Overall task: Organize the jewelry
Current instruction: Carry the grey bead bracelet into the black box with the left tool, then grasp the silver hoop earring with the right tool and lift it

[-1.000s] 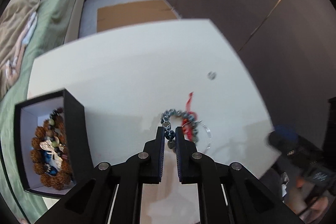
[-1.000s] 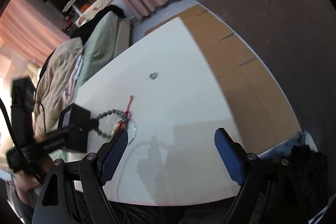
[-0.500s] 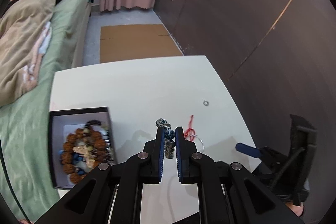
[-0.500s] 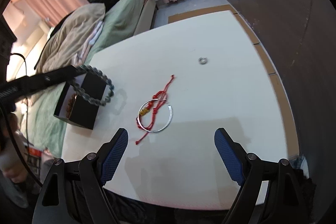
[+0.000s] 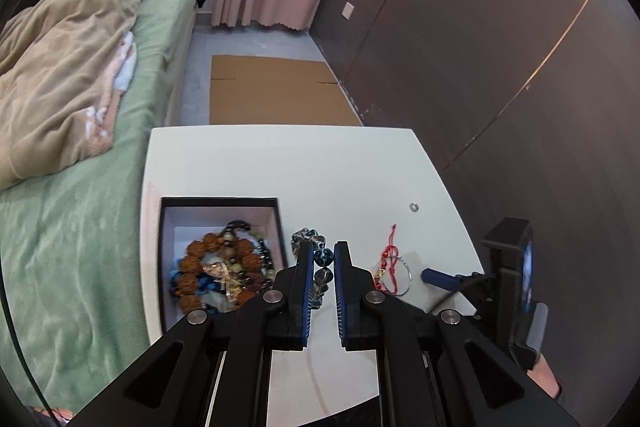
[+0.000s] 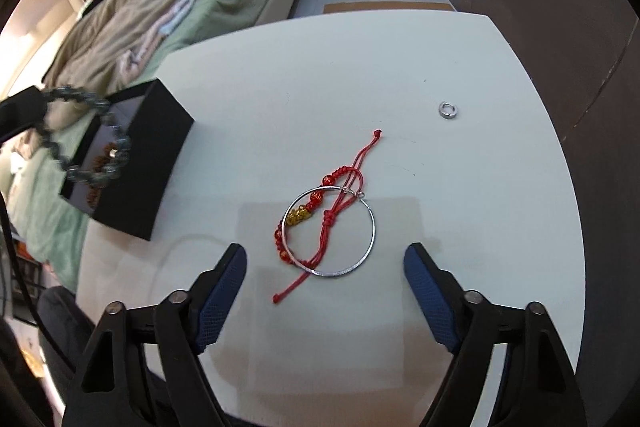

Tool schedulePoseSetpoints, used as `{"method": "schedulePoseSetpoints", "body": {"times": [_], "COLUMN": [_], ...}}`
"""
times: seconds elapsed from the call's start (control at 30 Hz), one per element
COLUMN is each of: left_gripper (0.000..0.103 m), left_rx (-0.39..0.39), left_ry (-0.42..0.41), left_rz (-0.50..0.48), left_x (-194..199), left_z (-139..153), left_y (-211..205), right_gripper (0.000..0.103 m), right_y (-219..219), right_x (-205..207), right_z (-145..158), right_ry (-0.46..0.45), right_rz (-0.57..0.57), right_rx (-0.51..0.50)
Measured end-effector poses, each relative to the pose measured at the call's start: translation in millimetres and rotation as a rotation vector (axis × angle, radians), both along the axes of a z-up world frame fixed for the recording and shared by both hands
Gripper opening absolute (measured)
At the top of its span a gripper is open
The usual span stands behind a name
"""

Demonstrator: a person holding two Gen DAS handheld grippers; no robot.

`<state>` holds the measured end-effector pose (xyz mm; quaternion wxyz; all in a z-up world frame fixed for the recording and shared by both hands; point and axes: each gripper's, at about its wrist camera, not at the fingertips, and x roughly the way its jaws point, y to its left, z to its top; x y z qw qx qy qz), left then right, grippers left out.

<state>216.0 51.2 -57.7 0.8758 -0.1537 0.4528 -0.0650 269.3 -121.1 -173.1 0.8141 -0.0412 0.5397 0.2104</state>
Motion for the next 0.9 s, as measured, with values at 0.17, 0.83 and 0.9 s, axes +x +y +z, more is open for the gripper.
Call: {"method": "schedulePoseSetpoints", "body": {"times": [0.17,0.83,0.9], "left_gripper": [0.01,0.01,0.01], "left_rx": [-0.015,-0.056,-0.059], "left_ry": [-0.012,-0.022,-0.02], "left_rz": [0.019,0.063,0.061], "left_x": [-7,-21,-21], "left_z": [4,-1,-2], "left_y": [15,51,52], "right_gripper": [0.071,0.006,0.007], "right_y": [7,-16,-15], "right_x": [3,4,6], "right_z": [0,23,25], "right_ry": [-0.022,0.037,0.05], "right_rz": [-0.008,-0.074,-0.077], "right_rx": [-0.062,0.095,0.074]}}
